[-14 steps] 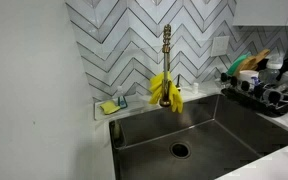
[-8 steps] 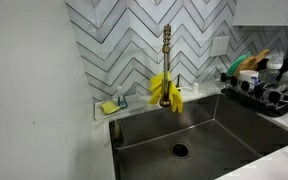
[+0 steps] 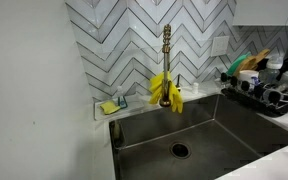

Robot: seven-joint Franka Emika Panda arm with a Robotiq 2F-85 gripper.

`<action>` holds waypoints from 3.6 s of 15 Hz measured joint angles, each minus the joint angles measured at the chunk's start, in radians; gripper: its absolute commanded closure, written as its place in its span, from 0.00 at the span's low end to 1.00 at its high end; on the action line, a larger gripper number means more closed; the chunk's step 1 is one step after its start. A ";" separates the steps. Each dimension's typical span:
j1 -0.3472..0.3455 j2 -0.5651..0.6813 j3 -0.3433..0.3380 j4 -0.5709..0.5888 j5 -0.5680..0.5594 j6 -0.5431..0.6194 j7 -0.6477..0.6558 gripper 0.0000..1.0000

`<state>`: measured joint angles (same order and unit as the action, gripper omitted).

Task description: Flip the silver cup to its side, pick up the silver cup and hang it on the first cup hanger on the dish rack

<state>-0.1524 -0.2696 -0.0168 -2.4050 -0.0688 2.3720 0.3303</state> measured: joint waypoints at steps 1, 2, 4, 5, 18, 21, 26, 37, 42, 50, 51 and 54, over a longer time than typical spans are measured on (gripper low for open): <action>-0.019 0.002 -0.001 0.024 -0.027 0.000 0.043 0.00; -0.038 0.003 -0.001 0.047 -0.058 0.000 0.090 0.00; -0.069 0.007 -0.001 0.088 -0.118 0.000 0.173 0.00; -0.074 0.008 -0.003 0.099 -0.122 0.000 0.177 0.00; -0.070 0.038 -0.016 0.107 -0.118 0.000 0.176 0.00; -0.071 0.068 -0.037 0.132 -0.118 0.000 0.175 0.00; -0.081 0.120 -0.093 0.186 -0.118 -0.001 0.153 0.00; -0.085 0.189 -0.172 0.211 -0.008 -0.085 0.058 0.00; -0.085 0.201 -0.182 0.228 0.081 -0.135 0.023 0.03; -0.082 0.258 -0.183 0.265 0.200 -0.157 0.019 0.10; -0.081 0.266 -0.182 0.274 0.216 -0.157 0.019 0.09; -0.074 0.283 -0.180 0.287 0.248 -0.157 0.019 0.15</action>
<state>-0.2262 0.0138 -0.1964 -2.1183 0.1795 2.2151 0.3496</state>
